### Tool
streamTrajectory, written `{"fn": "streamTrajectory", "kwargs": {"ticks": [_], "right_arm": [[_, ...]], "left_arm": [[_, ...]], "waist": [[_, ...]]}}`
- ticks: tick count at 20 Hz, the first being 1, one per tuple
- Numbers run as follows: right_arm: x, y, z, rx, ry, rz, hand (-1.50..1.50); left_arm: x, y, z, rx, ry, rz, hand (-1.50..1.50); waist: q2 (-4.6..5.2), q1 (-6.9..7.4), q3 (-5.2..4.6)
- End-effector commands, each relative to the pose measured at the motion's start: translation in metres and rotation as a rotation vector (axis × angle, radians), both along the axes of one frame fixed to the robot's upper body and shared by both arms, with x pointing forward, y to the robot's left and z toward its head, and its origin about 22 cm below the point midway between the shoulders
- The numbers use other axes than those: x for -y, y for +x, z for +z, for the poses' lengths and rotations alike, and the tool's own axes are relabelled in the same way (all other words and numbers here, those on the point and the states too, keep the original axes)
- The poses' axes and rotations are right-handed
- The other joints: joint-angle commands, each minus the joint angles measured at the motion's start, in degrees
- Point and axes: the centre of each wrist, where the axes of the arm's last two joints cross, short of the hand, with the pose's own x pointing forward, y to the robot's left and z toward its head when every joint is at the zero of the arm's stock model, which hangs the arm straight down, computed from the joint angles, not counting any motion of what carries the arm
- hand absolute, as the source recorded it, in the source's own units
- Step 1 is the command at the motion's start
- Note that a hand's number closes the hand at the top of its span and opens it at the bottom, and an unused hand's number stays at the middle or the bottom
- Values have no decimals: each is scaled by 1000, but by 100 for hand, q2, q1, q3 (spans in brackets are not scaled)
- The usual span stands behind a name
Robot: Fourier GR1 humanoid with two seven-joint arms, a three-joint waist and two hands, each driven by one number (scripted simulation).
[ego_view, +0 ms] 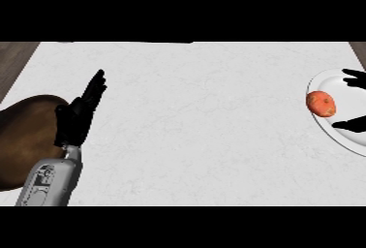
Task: Pick the squash from the tray and place it in the plate
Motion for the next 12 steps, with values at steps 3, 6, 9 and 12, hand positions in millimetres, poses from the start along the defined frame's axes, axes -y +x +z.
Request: {"fn": "streamTrajectory", "kwargs": {"ticks": [3, 6, 9, 12], "right_arm": [[25, -8, 22, 154, 281, -99, -150], [55, -29, 39, 194, 363, -177, -150], [82, -53, 51, 218, 388, -280, -150], [109, -88, 55, 222, 393, -317, -150]], "left_arm": [[-13, -9, -7, -7, 5, 10, 0], [-13, -1, 2, 19, 3, 5, 0], [-6, -10, -3, 7, 14, 11, 0], [-8, -1, 3, -4, -6, 18, 0]], "waist": [[-7, -2, 0], [-4, -60, 0], [-7, -30, 5], [24, -67, 16]]}}
